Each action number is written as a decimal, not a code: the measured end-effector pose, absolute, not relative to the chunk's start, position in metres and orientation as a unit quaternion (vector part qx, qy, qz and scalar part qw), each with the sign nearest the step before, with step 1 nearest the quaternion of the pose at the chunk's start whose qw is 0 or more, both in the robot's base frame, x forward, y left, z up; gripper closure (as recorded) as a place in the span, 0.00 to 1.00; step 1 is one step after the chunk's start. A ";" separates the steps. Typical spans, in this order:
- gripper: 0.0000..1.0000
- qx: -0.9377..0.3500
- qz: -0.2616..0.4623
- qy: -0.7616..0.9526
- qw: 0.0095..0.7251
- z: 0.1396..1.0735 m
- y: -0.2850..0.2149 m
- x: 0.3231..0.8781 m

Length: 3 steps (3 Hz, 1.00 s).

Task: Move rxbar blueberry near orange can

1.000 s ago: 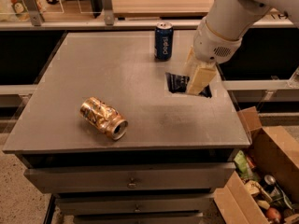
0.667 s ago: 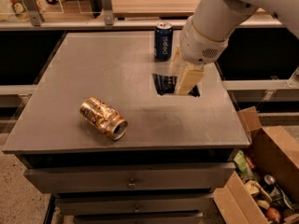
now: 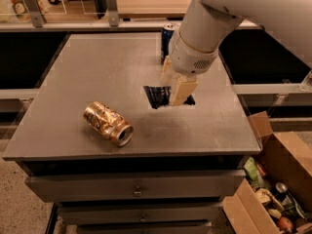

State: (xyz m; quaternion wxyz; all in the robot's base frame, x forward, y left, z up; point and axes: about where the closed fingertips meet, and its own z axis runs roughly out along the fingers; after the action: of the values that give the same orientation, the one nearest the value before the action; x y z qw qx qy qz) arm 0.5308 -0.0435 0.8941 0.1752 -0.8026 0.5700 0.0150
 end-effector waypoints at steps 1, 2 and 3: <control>1.00 -0.826 -0.001 0.539 0.165 0.890 -0.042 0.535; 1.00 -0.861 -0.025 0.487 0.148 0.886 -0.036 0.545; 1.00 -0.886 -0.041 0.440 0.139 0.881 -0.025 0.554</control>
Offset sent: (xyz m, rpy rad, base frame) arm 0.0281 0.0134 -0.0127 -0.1883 -0.1152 0.3310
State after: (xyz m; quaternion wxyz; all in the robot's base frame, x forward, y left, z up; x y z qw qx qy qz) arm 0.5542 -0.0245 0.8814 0.1386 -0.8861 0.4403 -0.0407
